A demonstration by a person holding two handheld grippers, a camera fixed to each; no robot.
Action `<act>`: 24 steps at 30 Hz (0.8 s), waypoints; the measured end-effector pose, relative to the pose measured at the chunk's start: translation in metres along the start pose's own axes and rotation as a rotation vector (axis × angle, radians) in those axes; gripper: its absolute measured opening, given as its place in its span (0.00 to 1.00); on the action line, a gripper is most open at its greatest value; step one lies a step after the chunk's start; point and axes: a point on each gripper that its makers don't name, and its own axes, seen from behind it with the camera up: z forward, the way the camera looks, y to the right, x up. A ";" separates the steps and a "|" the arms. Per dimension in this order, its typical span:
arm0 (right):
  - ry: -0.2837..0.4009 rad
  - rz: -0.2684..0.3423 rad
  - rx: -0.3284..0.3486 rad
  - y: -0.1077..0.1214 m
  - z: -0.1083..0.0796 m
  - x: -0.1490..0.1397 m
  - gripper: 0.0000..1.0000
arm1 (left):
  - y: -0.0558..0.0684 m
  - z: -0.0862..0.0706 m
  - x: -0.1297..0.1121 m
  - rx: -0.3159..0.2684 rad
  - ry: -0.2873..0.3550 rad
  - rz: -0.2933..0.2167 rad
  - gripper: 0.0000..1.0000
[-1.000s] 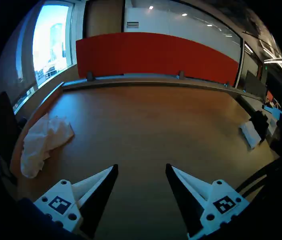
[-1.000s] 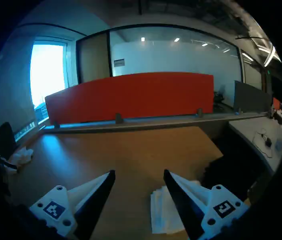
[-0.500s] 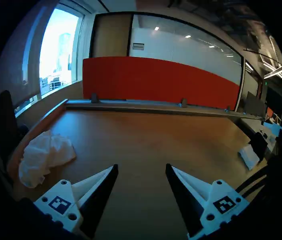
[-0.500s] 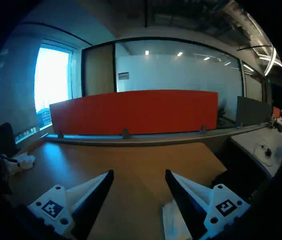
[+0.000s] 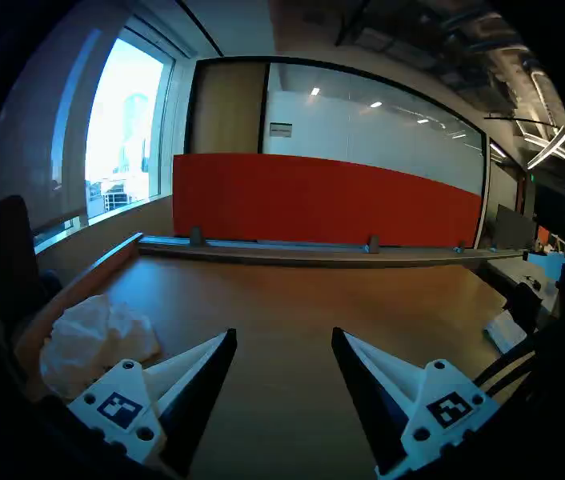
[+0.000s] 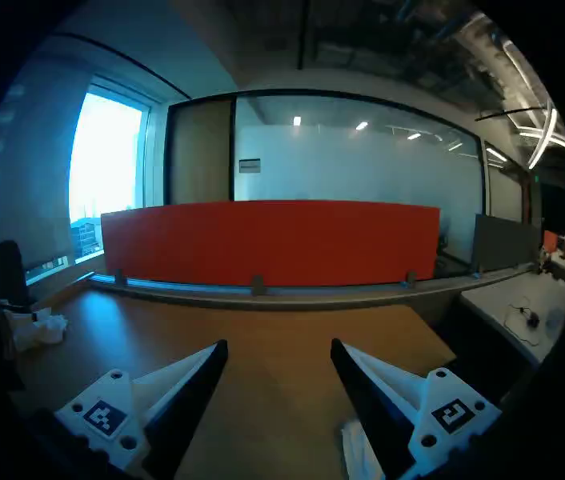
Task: Fold towel
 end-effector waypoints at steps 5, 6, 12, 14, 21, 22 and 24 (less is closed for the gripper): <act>0.001 -0.006 0.009 -0.012 0.002 0.005 1.00 | 0.000 0.002 0.004 0.010 0.032 0.018 0.87; 0.000 -0.006 0.014 -0.014 0.002 0.006 1.00 | 0.000 0.003 0.005 0.012 0.039 0.023 0.87; 0.000 0.006 0.033 -0.024 0.002 0.019 1.00 | -0.001 0.004 0.004 0.023 0.077 0.058 0.87; 0.002 0.014 0.035 -0.026 0.001 0.023 1.00 | -0.002 0.005 0.005 0.030 0.092 0.066 0.87; 0.000 0.029 0.034 -0.031 -0.004 0.032 1.00 | -0.009 0.006 0.007 0.052 0.162 0.099 0.87; 0.003 0.029 0.031 -0.031 -0.004 0.033 1.00 | -0.011 0.006 0.006 0.055 0.169 0.100 0.87; 0.007 0.028 0.026 -0.032 -0.005 0.033 1.00 | -0.014 0.007 0.003 0.060 0.185 0.101 0.87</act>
